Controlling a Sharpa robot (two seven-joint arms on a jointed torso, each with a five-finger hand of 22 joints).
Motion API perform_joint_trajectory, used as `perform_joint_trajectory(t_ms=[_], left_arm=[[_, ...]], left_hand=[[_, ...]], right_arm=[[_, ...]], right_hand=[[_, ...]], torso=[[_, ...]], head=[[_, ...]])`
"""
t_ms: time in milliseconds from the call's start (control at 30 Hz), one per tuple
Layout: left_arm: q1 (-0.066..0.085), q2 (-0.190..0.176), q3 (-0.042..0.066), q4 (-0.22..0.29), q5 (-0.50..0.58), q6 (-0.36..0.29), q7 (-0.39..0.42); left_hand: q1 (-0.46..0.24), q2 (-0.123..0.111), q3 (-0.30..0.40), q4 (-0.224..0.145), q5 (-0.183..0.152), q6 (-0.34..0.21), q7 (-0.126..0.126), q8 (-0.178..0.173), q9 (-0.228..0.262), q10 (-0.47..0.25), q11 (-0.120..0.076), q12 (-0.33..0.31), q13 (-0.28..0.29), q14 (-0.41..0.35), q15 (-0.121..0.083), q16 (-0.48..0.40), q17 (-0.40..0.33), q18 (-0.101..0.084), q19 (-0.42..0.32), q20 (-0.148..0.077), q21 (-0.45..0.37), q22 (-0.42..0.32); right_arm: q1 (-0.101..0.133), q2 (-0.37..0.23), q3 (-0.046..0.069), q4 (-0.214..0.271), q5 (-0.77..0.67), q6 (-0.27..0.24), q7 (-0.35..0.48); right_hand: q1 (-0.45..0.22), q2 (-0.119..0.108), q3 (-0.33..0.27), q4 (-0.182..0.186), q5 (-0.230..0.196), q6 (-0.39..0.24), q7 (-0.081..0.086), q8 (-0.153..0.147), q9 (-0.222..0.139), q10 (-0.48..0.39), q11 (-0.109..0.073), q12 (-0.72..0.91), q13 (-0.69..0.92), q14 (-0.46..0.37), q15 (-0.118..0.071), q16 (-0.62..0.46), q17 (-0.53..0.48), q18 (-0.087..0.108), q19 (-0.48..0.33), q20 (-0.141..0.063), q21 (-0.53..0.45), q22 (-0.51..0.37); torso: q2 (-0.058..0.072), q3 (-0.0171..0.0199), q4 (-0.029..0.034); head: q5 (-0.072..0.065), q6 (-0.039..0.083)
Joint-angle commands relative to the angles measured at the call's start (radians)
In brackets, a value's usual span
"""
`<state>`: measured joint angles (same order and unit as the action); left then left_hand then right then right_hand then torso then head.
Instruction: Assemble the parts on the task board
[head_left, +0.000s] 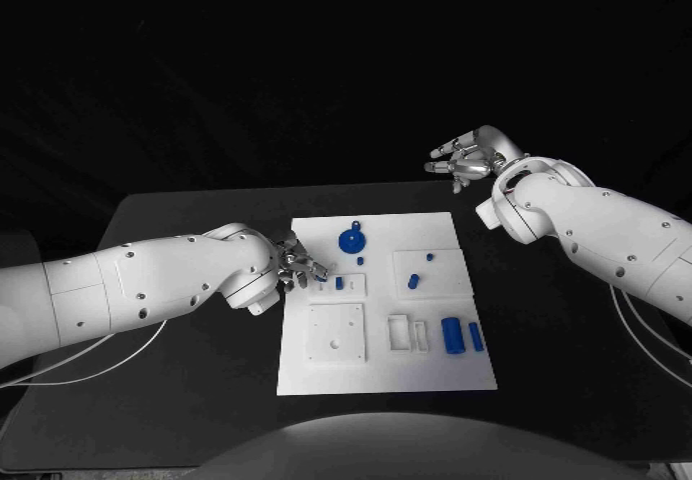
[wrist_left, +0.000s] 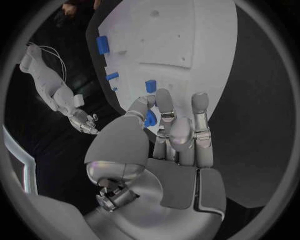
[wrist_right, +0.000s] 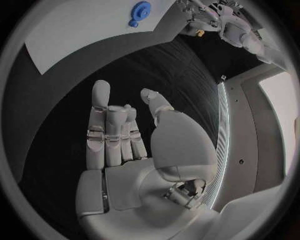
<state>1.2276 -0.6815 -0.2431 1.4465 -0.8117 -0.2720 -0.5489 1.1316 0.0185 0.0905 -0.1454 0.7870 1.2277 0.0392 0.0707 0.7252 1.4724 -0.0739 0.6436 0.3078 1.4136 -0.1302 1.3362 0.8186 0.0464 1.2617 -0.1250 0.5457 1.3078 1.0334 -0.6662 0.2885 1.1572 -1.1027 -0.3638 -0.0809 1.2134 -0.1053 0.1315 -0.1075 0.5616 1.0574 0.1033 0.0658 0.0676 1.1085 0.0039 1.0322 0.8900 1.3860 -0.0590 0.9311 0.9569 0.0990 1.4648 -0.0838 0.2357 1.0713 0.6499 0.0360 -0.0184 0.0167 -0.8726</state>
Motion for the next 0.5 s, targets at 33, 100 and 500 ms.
perform_joint_trajectory(t_ms=[33,100,500], left_arm=[[-0.003,0.004,0.001,-0.003,-0.018,0.03,-0.011],[-0.005,0.004,0.001,-0.004,-0.019,0.032,-0.012],[-0.013,0.005,0.001,-0.005,-0.037,0.048,-0.016]], left_hand=[[0.001,0.011,0.045,-0.048,0.007,0.091,-0.078,0.005,0.285,0.043,-0.012,0.005,-0.001,0.002,0.0,-0.005,0.0,0.015,0.003,0.006,0.004,0.018],[-0.003,0.013,0.045,-0.05,0.007,0.091,-0.078,0.005,0.286,0.043,-0.012,0.004,-0.002,0.002,0.0,-0.006,0.001,0.015,0.002,0.007,0.004,0.018],[-0.004,0.014,0.046,-0.053,0.007,0.09,-0.077,0.005,0.287,0.043,-0.012,0.005,-0.002,0.002,0.0,-0.006,0.002,0.016,0.002,0.008,0.005,0.018]], right_arm=[[-0.001,0.0,0.001,0.001,-0.006,0.012,0.005],[-0.001,0.0,0.001,0.002,-0.006,0.012,0.005],[-0.001,0.001,0.001,0.001,-0.006,0.013,0.005]], right_hand=[[-0.01,0.001,0.005,0.0,0.006,-0.002,0.001,-0.003,-0.001,-0.005,-0.003,-0.006,-0.001,-0.001,-0.006,-0.004,-0.001,0.007,0.034,-0.001,0.002,-0.001],[-0.01,0.001,0.005,0.0,0.006,-0.002,0.001,-0.003,-0.001,-0.005,-0.003,-0.006,-0.001,-0.001,-0.006,-0.004,-0.001,0.007,0.034,-0.001,0.002,-0.001],[-0.01,0.001,0.005,0.0,0.006,-0.002,0.001,-0.003,-0.001,-0.005,-0.003,-0.006,-0.001,-0.001,-0.006,-0.004,-0.001,0.007,0.034,-0.001,0.002,-0.001]], torso=[[0.0,0.0001,0.0009],[0.0,0.0,0.0006],[0.0,0.0005,0.0006]], head=[[0.001,0.0],[0.001,0.0],[0.0,0.0]])
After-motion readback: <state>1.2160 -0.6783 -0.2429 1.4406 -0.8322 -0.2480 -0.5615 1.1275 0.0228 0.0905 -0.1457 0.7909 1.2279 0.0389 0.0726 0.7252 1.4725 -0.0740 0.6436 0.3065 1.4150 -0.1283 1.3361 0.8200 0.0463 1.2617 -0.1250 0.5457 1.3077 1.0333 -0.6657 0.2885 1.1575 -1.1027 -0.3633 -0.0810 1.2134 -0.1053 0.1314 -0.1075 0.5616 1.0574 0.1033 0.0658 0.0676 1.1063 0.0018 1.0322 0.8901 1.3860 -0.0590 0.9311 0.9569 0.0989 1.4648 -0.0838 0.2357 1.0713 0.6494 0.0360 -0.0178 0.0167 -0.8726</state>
